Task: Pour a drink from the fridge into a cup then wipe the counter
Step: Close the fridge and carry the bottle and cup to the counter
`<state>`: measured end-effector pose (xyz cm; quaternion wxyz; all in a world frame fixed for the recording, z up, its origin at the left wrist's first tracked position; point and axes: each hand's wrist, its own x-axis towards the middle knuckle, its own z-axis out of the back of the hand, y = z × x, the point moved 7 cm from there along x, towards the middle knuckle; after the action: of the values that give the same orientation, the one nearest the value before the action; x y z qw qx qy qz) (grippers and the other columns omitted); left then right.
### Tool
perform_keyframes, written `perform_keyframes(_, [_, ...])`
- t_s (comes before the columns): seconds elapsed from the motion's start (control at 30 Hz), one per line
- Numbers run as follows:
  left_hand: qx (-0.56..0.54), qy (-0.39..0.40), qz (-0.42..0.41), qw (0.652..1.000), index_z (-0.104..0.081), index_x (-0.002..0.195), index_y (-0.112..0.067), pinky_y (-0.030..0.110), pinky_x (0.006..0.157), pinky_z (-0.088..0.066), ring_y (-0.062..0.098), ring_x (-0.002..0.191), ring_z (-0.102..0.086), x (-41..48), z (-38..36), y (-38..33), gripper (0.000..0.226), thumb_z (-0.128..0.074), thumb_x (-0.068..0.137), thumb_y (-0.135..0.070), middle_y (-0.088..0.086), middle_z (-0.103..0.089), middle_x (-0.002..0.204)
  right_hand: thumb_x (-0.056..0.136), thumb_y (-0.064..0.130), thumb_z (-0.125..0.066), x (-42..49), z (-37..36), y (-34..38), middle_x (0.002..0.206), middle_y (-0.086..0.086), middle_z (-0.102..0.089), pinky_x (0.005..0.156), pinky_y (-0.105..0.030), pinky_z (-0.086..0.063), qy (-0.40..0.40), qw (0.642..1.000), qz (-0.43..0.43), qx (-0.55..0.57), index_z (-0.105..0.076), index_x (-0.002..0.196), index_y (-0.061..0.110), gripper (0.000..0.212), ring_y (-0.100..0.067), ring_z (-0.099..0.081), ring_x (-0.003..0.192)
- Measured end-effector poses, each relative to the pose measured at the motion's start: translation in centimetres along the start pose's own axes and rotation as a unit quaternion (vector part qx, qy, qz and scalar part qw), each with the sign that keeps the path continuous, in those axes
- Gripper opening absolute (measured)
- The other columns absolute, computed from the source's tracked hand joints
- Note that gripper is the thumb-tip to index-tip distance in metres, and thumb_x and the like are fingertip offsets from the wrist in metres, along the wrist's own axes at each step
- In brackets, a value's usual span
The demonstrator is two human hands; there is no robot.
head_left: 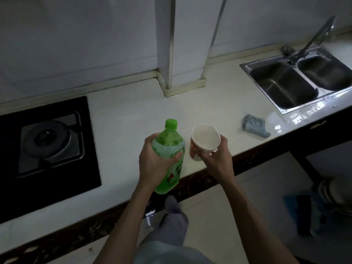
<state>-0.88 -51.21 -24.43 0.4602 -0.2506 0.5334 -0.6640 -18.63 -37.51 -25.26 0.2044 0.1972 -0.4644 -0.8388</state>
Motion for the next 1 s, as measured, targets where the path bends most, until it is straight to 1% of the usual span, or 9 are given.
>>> perform_keyframes(0.17, [-0.016,-0.015,0.023,1.0,-0.045,0.119,-0.035,0.038,0.093,-0.052,0.012,0.107,-0.059,4.1,-2.2,-0.2,0.076,-0.092,0.059,-0.032,-0.012,-0.059,0.116,0.073,0.035,-0.081,6.1,-0.7,0.6,0.11,0.004,-0.055,0.067,-0.017,-0.042,0.037,0.998,0.003,-0.045,-0.04,0.135,0.011,0.078,-0.014,-0.055,0.094])
perform_keyframes(0.3, [-0.019,-0.016,0.034,0.999,-0.044,0.121,-0.034,0.037,0.095,-0.051,0.012,0.109,-0.057,6.3,-3.1,-0.4,0.08,-0.092,0.058,-0.028,-0.01,-0.058,0.12,0.074,0.033,-0.08,9.6,-1.6,0.6,0.11,0.005,-0.052,0.062,-0.011,-0.038,0.058,0.997,0.001,-0.059,-0.038,0.135,0.011,0.078,-0.015,-0.053,0.094])
perform_keyframes(0.37, [-0.021,-0.022,0.055,0.998,-0.042,0.128,-0.033,0.036,0.098,-0.049,0.011,0.112,-0.056,6.9,-3.2,-0.1,0.086,-0.092,0.058,-0.03,-0.011,-0.057,0.123,0.074,0.032,-0.08,10.4,-2.0,0.5,0.11,0.005,-0.051,0.061,-0.009,-0.036,0.063,0.996,-0.006,-0.062,-0.037,0.135,0.011,0.077,-0.015,-0.052,0.094])
perform_keyframes(0.43, [-0.032,-0.032,0.079,0.996,-0.037,0.139,-0.031,0.037,0.102,-0.047,0.012,0.117,-0.055,7.4,-3.1,0.1,0.098,-0.092,0.058,-0.034,-0.009,-0.056,0.129,0.073,0.032,-0.081,11.3,-2.5,0.5,0.11,0.005,-0.053,0.062,-0.012,-0.038,0.072,0.995,-0.007,-0.063,-0.037,0.134,0.013,0.077,-0.016,-0.055,0.095])
perform_keyframes(0.5, [-0.049,-0.045,0.105,0.992,-0.035,0.142,-0.029,0.037,0.102,-0.048,0.013,0.116,-0.057,7.7,-3.0,0.2,0.101,-0.091,0.058,-0.037,-0.007,-0.057,0.13,0.072,0.034,-0.082,12.4,-2.8,0.3,0.115,0.002,-0.056,0.067,-0.019,-0.043,0.076,0.995,-0.008,-0.066,-0.038,0.133,0.015,0.077,-0.016,-0.056,0.097])
perform_keyframes(0.6, [-0.056,-0.065,0.131,0.988,-0.047,0.129,-0.026,0.029,0.088,-0.054,0.007,0.103,-0.062,8.1,-2.9,0.1,0.083,-0.091,0.059,-0.035,-0.011,-0.063,0.114,0.069,0.037,-0.083,14.2,-3.1,-0.1,0.121,-0.002,-0.059,0.075,-0.031,-0.047,0.074,0.994,-0.003,-0.08,-0.039,0.131,0.017,0.078,-0.02,-0.059,0.102])
perform_keyframes(0.67, [-0.049,-0.072,0.141,0.986,-0.05,0.122,-0.026,0.022,0.08,-0.053,0.003,0.098,-0.063,8.2,-2.9,0.0,0.077,-0.092,0.058,-0.035,-0.014,-0.064,0.106,0.068,0.038,-0.083,15.3,-3.4,-0.5,0.122,-0.003,-0.059,0.077,-0.036,-0.051,0.079,0.993,0.002,-0.091,-0.038,0.131,0.017,0.08,-0.022,-0.06,0.104])
perform_keyframes(0.83, [-0.029,-0.088,0.142,0.986,-0.05,0.122,-0.024,0.025,0.083,-0.053,0.005,0.099,-0.062,8.0,-4.1,-1.0,0.08,-0.093,0.055,-0.033,-0.011,-0.064,0.11,0.069,0.038,-0.084,16.5,-4.4,-1.8,0.126,-0.005,-0.056,0.08,-0.041,-0.055,0.112,0.988,0.042,-0.102,-0.034,0.134,0.015,0.085,-0.024,-0.059,0.108])
perform_keyframes(1.0, [-0.022,-0.13,0.148,0.98,-0.05,0.121,-0.025,0.022,0.081,-0.053,0.003,0.1,-0.061,7.5,-5.5,-2.4,0.079,-0.094,0.056,-0.031,-0.012,-0.064,0.111,0.072,0.034,-0.084,17.0,-4.3,-2.8,0.133,-0.01,-0.052,0.081,-0.036,-0.051,0.148,0.981,0.059,-0.11,-0.032,0.139,0.009,0.089,-0.028,-0.056,0.114])
